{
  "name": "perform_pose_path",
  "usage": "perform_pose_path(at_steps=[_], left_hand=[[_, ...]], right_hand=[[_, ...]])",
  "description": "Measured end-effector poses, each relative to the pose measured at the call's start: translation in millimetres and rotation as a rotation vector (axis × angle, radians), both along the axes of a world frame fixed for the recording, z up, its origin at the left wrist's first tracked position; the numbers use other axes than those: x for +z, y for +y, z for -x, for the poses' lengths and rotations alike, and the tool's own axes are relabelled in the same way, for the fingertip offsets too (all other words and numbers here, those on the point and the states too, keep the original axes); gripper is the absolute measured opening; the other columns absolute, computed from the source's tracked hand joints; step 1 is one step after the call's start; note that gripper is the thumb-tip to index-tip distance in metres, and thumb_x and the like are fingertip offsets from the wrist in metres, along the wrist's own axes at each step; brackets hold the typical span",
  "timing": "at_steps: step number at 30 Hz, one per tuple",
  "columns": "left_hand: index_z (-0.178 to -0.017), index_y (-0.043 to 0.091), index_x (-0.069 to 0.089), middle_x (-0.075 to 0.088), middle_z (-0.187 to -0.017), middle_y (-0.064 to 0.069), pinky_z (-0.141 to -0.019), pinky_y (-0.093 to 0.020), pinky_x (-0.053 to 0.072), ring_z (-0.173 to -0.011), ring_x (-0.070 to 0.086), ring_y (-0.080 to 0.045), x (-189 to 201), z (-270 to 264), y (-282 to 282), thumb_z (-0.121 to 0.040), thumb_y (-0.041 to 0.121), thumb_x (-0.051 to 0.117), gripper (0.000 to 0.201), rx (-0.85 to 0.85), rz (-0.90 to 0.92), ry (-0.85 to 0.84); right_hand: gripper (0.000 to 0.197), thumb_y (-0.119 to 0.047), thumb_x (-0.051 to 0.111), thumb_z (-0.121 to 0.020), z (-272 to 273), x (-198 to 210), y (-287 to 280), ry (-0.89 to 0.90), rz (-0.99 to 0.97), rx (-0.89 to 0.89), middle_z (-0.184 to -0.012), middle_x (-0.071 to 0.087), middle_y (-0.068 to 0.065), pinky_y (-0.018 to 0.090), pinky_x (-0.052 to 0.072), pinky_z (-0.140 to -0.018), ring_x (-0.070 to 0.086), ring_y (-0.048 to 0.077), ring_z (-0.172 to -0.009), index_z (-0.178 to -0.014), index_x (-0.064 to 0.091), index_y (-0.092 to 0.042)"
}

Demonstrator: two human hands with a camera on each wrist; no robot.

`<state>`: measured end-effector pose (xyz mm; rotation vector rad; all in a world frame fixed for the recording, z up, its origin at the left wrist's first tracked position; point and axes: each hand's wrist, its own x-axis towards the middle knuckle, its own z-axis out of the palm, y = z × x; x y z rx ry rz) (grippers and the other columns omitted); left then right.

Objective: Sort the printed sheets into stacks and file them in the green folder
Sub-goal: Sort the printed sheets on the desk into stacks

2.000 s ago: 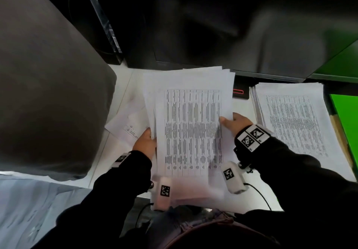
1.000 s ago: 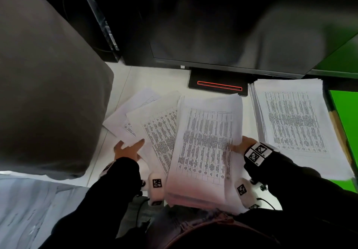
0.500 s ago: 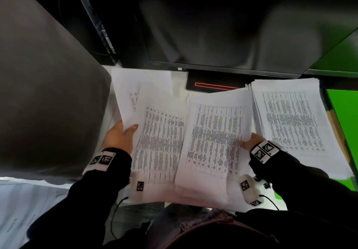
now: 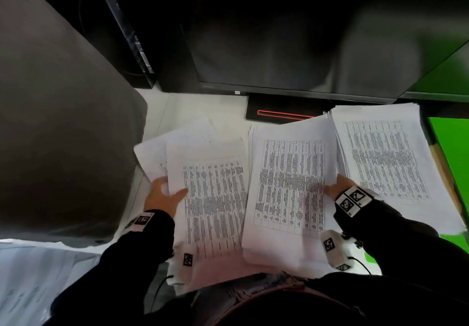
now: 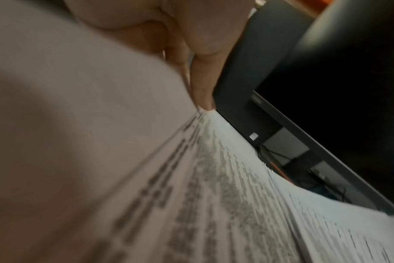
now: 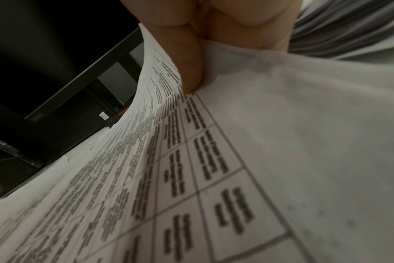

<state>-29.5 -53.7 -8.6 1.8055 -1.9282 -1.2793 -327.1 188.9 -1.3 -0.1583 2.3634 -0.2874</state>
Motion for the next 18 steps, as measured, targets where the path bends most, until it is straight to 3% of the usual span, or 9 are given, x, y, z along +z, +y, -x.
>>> perform_pose_path(at_steps=[2, 3, 6, 8, 12, 18], left_hand=[[-0.103, 0.011, 0.058, 0.062, -0.101, -0.009, -0.079, -0.027, 0.036, -0.104, 0.059, -0.029, -3.1, 2.0, 2.6, -0.082, 0.03, 0.067, 0.03, -0.067, -0.052, -0.085], [-0.098, 0.01, 0.059, 0.061, -0.095, -0.008, -0.077, -0.027, 0.035, -0.101, 0.059, -0.03, -3.2, 3.3, 1.8, -0.084, 0.032, 0.065, 0.028, -0.099, -0.042, -0.101], [-0.107, 0.005, 0.061, 0.055, -0.108, -0.015, -0.086, -0.032, 0.04, -0.102, 0.055, -0.031, -2.0, 5.6, -6.4, -0.086, 0.031, 0.062, 0.033, -0.075, 0.13, -0.066], [-0.113, 0.003, 0.058, 0.056, -0.112, -0.017, -0.091, -0.037, 0.043, -0.104, 0.056, -0.033, 3.7, 6.8, -12.4, -0.088, 0.027, 0.059, 0.035, -0.002, 0.213, -0.005], [-0.12, 0.007, 0.053, 0.06, -0.103, -0.007, -0.082, -0.029, 0.04, -0.096, 0.058, -0.025, 13.5, 7.6, -17.7, -0.092, 0.023, 0.053, 0.032, 0.149, 0.095, 0.092], [-0.109, 0.014, 0.066, 0.067, -0.085, 0.001, -0.07, -0.021, 0.042, -0.07, 0.061, -0.013, 10.2, 6.5, -18.2, -0.088, 0.03, 0.059, 0.027, 0.207, -0.071, 0.167]], right_hand=[[0.046, -0.022, 0.057, -0.09, -2.0, 1.0, 0.7, -0.005, 0.01, 0.008, -0.12, 0.06, 0.017, 0.03, 0.041, -0.076, 0.052, 0.022, -0.087, -0.129, 0.044, 0.0], [0.047, -0.023, 0.057, -0.091, -2.8, 2.0, 1.2, -0.001, 0.005, 0.01, -0.121, 0.059, 0.016, 0.03, 0.04, -0.077, 0.055, 0.024, -0.092, -0.129, 0.044, -0.001], [0.056, -0.029, 0.057, -0.09, -4.4, 2.2, 2.7, 0.012, -0.024, 0.014, -0.133, 0.053, 0.015, 0.036, 0.041, -0.093, 0.052, 0.031, -0.119, -0.135, 0.038, -0.002], [0.058, -0.029, 0.056, -0.09, -5.8, 5.3, 1.2, 0.013, -0.044, 0.006, -0.137, 0.049, 0.016, 0.038, 0.039, -0.1, 0.048, 0.032, -0.124, -0.137, 0.035, -0.002], [0.063, -0.03, 0.055, -0.091, -8.0, 6.2, -0.5, 0.01, -0.06, -0.007, -0.144, 0.04, 0.016, 0.041, 0.034, -0.107, 0.041, 0.032, -0.131, -0.141, 0.029, -0.003], [0.047, -0.024, 0.056, -0.091, -12.3, 2.5, -0.1, 0.005, 0.004, 0.014, -0.125, 0.058, 0.015, 0.032, 0.043, -0.084, 0.056, 0.026, -0.098, -0.131, 0.043, -0.004]])
